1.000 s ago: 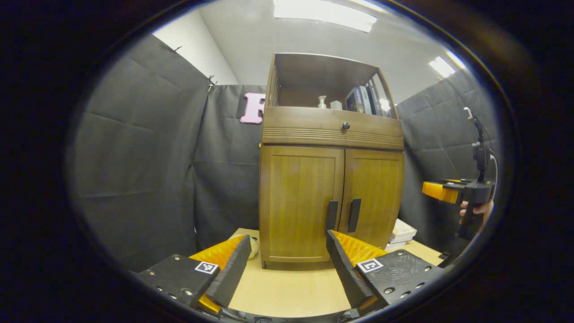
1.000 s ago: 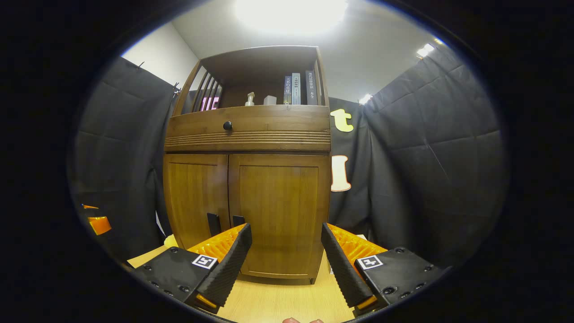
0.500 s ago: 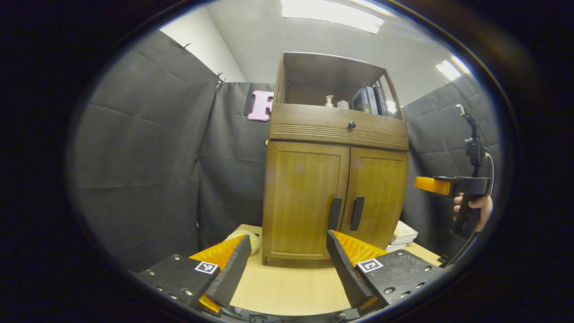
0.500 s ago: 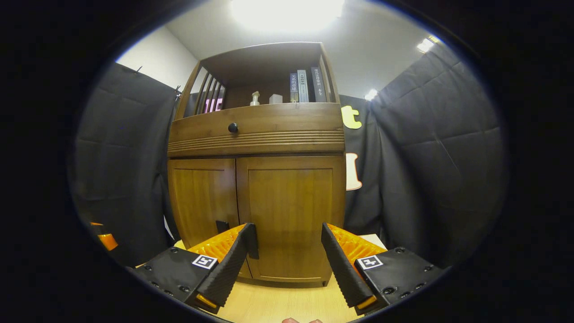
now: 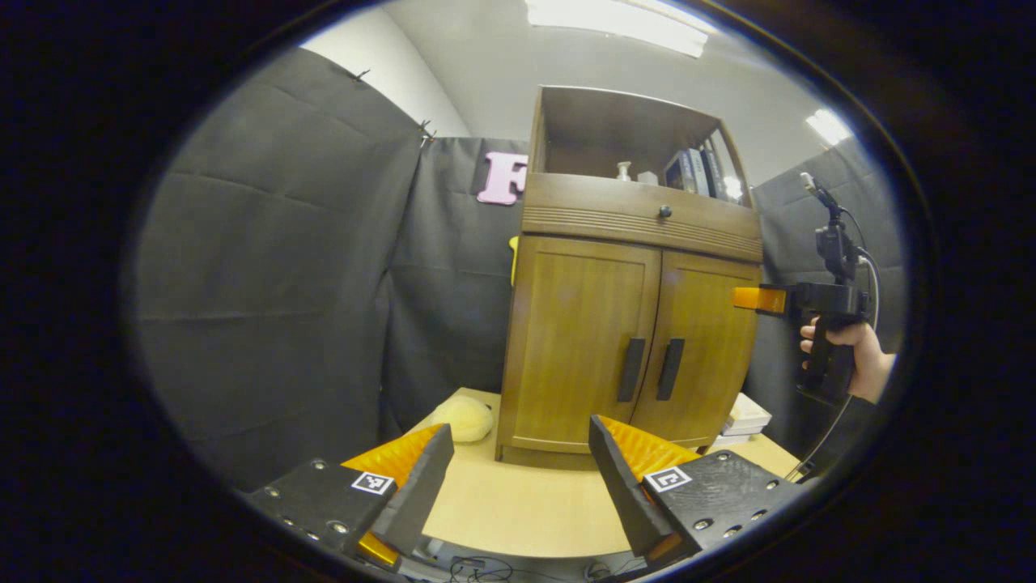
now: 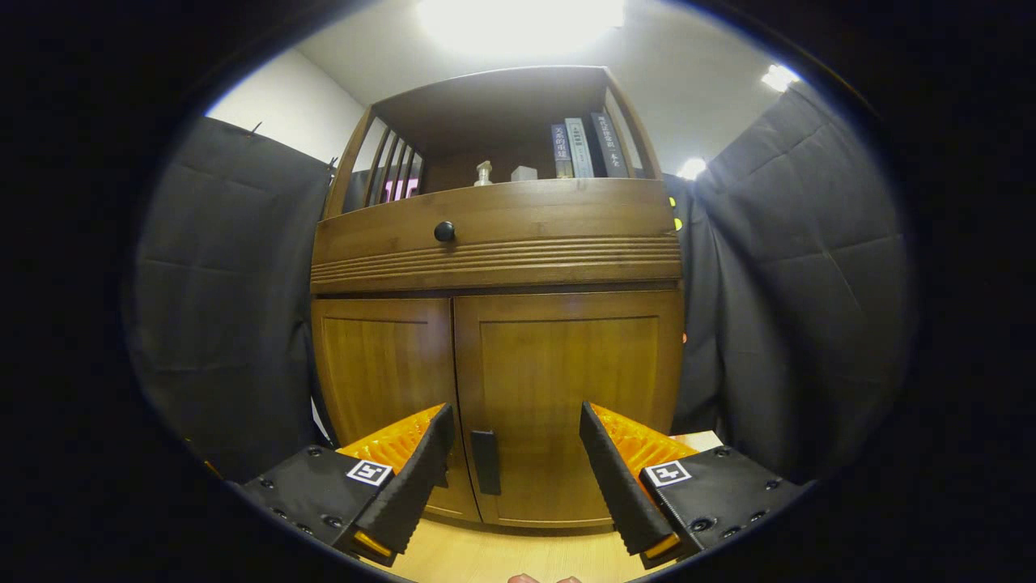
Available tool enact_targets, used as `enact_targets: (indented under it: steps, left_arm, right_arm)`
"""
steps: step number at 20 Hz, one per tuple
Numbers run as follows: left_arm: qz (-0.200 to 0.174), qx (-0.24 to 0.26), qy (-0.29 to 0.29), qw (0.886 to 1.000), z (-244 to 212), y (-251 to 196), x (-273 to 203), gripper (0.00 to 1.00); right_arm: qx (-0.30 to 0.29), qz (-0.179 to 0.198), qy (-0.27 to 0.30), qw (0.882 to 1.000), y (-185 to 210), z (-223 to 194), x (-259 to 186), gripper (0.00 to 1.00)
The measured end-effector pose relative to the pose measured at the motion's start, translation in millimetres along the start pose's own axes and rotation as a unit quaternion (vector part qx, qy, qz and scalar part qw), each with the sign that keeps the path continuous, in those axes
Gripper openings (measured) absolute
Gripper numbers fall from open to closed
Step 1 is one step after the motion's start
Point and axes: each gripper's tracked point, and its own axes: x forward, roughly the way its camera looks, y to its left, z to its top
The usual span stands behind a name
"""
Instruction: Open the right door of the double-door shoe cabinet with the right hand, and open the left door with the left hand.
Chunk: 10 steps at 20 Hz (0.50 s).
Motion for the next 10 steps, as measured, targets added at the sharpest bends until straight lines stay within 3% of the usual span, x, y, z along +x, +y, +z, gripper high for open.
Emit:
enact_targets:
  steps: [10]
  left_arm:
    - [0.066, -0.004, 0.021, 0.998, -15, 19, -5, 0.97]
  right_arm:
    - [-0.011, 0.025, 0.058, 0.998, 28, -57, 82, 0.98]
